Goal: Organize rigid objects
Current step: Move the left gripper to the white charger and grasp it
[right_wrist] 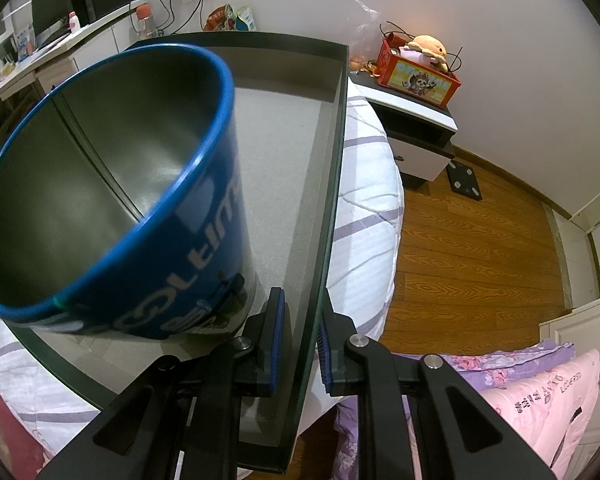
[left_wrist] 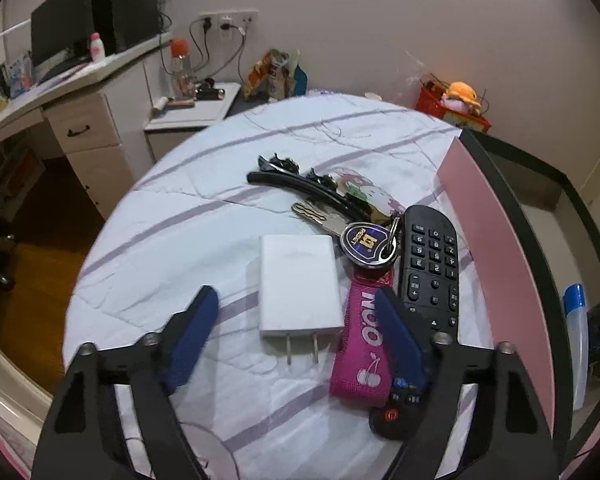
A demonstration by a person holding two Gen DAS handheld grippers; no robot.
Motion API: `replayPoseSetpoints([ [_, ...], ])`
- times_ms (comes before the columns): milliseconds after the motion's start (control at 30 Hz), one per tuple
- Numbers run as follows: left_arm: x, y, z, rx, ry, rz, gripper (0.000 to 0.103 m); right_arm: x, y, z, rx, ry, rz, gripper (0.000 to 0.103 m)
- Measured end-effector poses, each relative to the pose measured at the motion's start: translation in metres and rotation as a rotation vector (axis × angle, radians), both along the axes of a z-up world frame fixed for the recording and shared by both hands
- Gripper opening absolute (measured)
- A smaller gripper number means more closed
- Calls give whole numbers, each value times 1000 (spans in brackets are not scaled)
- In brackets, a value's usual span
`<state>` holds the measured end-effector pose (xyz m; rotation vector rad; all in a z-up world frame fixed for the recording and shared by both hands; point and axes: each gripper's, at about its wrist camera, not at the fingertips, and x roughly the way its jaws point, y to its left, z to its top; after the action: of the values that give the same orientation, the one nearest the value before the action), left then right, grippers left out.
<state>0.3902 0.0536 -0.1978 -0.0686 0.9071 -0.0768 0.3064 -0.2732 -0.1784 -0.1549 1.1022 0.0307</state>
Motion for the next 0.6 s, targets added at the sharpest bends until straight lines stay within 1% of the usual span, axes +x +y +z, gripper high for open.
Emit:
replayPoseSetpoints([
  [67,3,0,-2,-8,3,1,70,1,0,0,-1,1,1,16],
  [100,3,1,-1,-19,5,-1,59,1,0,0,-1,1,1,16],
  [133,3,2,0,-22,4,-2,44,1,0,0,-1,1,1,16],
  [167,2,4,1,-28,5,-4,41,2,0,1,0,2,1,16],
  [300,-6,7,2,-29,10,-22,41,2,0,0,-1,2,1,16],
  [400,-19,9,4,-1,15,-32,41,2,0,0,-1,2,1,16],
  [533,-48,15,5,43,25,-44,41,2,0,0,-1,2,1,16],
  [600,-65,18,6,52,33,-46,41,2,1,0,0,2,0,16],
])
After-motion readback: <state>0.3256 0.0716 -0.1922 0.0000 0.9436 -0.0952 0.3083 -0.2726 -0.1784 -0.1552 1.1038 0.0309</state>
